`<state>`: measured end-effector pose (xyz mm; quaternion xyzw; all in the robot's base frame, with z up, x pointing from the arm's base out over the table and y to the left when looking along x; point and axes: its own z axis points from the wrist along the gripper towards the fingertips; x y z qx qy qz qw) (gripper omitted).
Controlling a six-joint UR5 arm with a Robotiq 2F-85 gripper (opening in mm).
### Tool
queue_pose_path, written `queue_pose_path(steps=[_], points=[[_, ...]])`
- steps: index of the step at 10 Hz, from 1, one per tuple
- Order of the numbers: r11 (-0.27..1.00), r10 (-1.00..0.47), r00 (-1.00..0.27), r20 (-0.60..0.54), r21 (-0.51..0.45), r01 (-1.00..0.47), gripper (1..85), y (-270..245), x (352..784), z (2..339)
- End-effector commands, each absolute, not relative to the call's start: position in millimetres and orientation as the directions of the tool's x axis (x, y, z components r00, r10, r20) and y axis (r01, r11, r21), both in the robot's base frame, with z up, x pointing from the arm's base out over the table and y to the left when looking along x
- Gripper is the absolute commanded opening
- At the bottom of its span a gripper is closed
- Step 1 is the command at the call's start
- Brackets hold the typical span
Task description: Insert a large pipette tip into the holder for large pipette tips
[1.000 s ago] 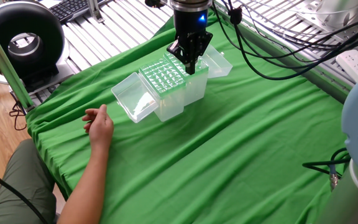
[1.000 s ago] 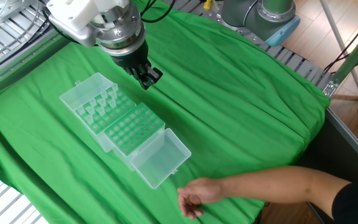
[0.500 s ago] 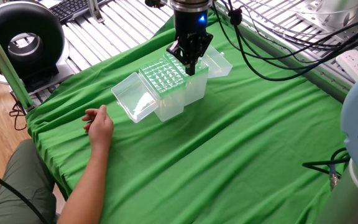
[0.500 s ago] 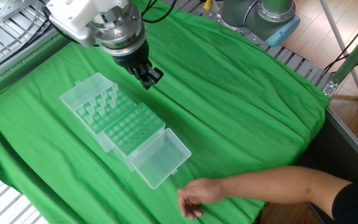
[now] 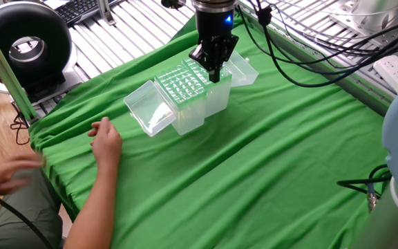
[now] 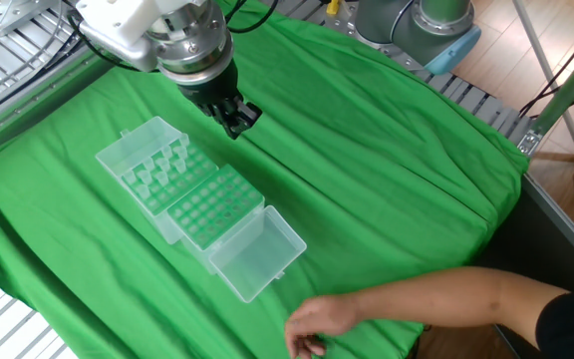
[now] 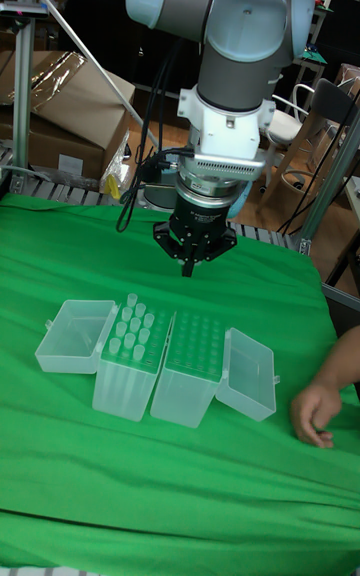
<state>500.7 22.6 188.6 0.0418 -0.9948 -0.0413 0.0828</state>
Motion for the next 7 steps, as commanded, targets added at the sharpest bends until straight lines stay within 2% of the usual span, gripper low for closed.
queue_pose_path(steps=[1,2,3,4,5,6,7], points=[[0.987,-0.14,-0.981,0.134,0.1,-0.127,55.0,23,505,191],[0.994,-0.088,-0.989,0.121,0.069,-0.08,36.3,21,513,191],[0.996,-0.076,-0.989,0.128,0.065,-0.068,30.0,23,513,193],[0.997,-0.056,-0.99,0.129,0.061,-0.048,19.7,24,515,193],[0.994,-0.018,-0.992,0.125,0.107,-0.004,1.0,41,519,194],[0.987,-0.023,-0.995,0.102,0.164,-0.006,1.0,56,525,197],[0.998,-0.046,-0.998,0.048,0.035,-0.045,1.3,29,543,199]])
